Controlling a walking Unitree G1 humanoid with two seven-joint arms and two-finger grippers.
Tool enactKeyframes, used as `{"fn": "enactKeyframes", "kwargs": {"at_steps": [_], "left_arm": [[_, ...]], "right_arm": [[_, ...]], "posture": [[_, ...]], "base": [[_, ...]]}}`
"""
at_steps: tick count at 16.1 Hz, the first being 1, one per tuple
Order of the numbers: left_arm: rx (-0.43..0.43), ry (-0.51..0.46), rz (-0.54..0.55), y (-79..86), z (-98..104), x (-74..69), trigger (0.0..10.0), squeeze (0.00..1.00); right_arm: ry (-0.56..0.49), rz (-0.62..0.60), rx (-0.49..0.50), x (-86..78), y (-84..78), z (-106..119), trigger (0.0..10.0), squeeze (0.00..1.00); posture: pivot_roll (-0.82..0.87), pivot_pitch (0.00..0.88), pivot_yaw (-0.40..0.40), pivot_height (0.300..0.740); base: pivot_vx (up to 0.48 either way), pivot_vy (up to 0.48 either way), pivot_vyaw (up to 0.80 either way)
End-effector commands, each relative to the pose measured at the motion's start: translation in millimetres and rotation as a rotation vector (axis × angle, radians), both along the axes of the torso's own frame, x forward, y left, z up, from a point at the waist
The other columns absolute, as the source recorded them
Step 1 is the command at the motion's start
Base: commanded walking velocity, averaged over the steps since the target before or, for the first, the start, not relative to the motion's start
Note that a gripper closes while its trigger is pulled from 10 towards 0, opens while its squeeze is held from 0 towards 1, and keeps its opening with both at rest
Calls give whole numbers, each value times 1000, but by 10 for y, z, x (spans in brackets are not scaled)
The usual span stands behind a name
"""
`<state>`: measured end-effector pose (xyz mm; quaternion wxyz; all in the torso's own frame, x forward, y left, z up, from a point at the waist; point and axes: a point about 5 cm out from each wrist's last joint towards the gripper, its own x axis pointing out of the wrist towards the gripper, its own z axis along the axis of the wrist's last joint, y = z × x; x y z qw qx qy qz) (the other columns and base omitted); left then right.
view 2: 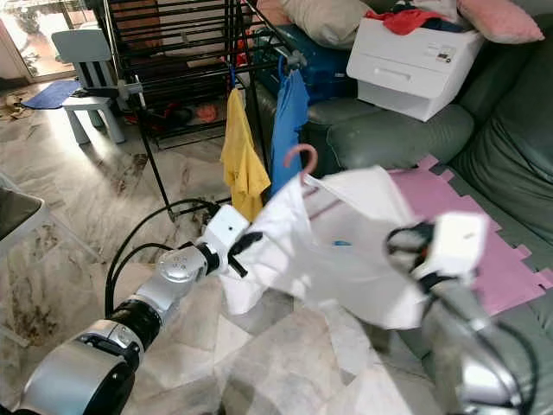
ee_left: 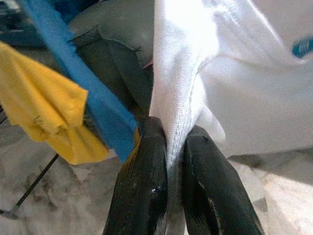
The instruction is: Hang hanger
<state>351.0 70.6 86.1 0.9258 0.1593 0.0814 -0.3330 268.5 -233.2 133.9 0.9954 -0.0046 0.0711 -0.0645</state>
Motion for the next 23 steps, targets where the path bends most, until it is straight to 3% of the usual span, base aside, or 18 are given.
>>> {"fn": "enactKeyframes", "kwargs": {"at_steps": [1, 5, 8, 9, 11, 12, 13, 15, 19, 22, 23], "left_arm": [[-42, -34, 74, 33, 146, 107, 0, 0], [-85, -32, 113, -10, 213, 147, 0, 0], [-134, -11, 127, -49, 237, 158, 0, 0], [-152, -6, 120, -75, 248, 155, 0, 0], [-163, -4, 117, -82, 258, 157, 0, 0], [-167, -3, 118, -82, 264, 160, 0, 0], [-169, -5, 121, -79, 273, 166, 0, 0], [-182, -17, 138, -66, 324, 197, 0, 0], [-182, -24, 151, -51, 335, 207, 0, 0], [-147, -64, 65, -16, 352, 190, 0, 0], [-119, -110, -32, -13, 387, 164, 0, 0]], "right_arm": [[9, 56, 10, -8, 128, -16, 0, 0], [135, 287, 81, -153, 580, -316, 0, 0], [209, 342, 29, -254, 666, -487, 706, 0], [272, 359, -44, -316, 660, -597, 10000, 0], [293, 387, -137, -388, 636, -649, 10000, 0], [290, 417, -151, -417, 643, -644, 10000, 1000], [294, 445, -170, -443, 652, -643, 10000, 1000], [317, 578, -356, -569, 656, -687, 10000, 1000], [286, 667, -397, -676, 645, -653, 10000, 1000], [280, 725, -462, -743, 572, -563, 10000, 1000], [265, 732, -488, -762, 518, -508, 10000, 1000]], "posture": [[-70, 0, 21, 740], [-69, 0, 23, 740], [-70, 0, 24, 740], [-71, 0, 25, 740], [-74, 0, 26, 740], [-75, 0, 26, 740], [-78, 0, 27, 740], [-81, 0, 24, 740], [-87, 0, 20, 740], [-92, 0, 19, 740], [-95, 0, 22, 740]], "base": [[0, 0, 0], [0, 0, 0], [0, 0, 0], [0, 0, 0], [0, 0, 0], [0, 0, 0], [0, 0, 0], [0, 0, 0], [0, 0, 0], [0, 0, 0], [0, 0, 0]]}}
